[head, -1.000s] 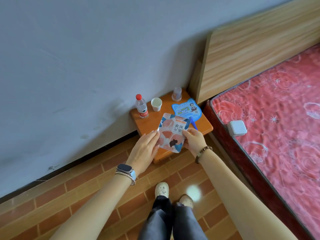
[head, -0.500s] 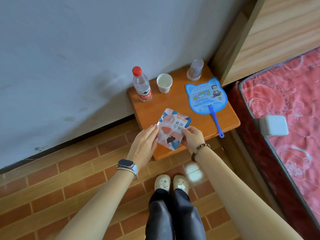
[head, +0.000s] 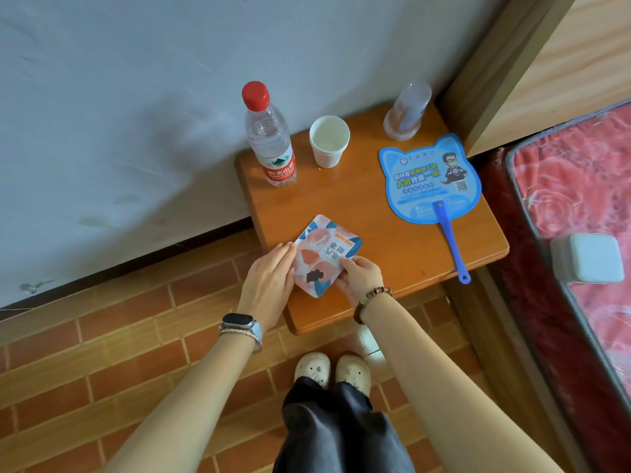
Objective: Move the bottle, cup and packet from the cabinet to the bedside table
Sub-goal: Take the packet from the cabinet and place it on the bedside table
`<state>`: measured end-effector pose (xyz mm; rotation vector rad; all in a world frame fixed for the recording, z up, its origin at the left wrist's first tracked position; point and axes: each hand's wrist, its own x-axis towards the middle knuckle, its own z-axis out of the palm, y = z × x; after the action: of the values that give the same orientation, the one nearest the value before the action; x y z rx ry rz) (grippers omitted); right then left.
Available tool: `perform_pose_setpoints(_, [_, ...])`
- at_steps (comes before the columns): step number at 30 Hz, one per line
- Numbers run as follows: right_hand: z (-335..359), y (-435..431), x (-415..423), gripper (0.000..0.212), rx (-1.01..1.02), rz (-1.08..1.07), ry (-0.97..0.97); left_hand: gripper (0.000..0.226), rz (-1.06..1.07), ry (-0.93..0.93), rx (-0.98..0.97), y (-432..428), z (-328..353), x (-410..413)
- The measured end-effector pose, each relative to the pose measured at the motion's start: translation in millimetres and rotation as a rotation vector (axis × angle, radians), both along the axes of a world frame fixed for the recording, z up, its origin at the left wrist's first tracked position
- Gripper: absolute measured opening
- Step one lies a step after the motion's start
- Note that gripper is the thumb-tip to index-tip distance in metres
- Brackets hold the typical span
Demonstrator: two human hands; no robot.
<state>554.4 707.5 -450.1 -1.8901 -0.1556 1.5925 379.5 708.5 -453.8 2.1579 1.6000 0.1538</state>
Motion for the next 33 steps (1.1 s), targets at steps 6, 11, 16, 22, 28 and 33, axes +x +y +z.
perform_pose_setpoints(6, [19.2, -3.4, 6.3, 0.023, 0.039, 0.198, -0.134, 0.046, -0.063, 0.186, 0.050, 7.2, 4.3, -2.9])
perform_pose_setpoints(11, [38.0, -7.8, 24.2, 0.029, 0.197, 0.524, -0.614, 0.044, -0.104, 0.139, 0.084, -19.5, 19.5, 11.7])
perform_pose_setpoints(16, [23.5, 15.8, 18.1, 0.039, 0.442, 0.944, -0.779, 0.053, -0.185, 0.209, 0.027, -43.2, 6.7, 22.5])
perform_pose_setpoints(22, [10.2, 38.3, 10.7, 0.051, 0.482, 1.474, -0.973, 0.056, -0.208, 0.306, -0.003, -42.3, -2.1, 23.9])
perform_pose_setpoints(28, [0.7, -0.3, 30.6, 0.057, 0.419, 1.448, -1.034, 0.058, -0.113, 0.298, 0.064, -33.0, -1.9, 16.0])
perform_pose_setpoints(33, [1.4, -42.0, 41.1, 0.060, 0.481, 1.460, -1.002, 0.057, -0.120, 0.365, 0.076, 0.9, -2.5, 18.8])
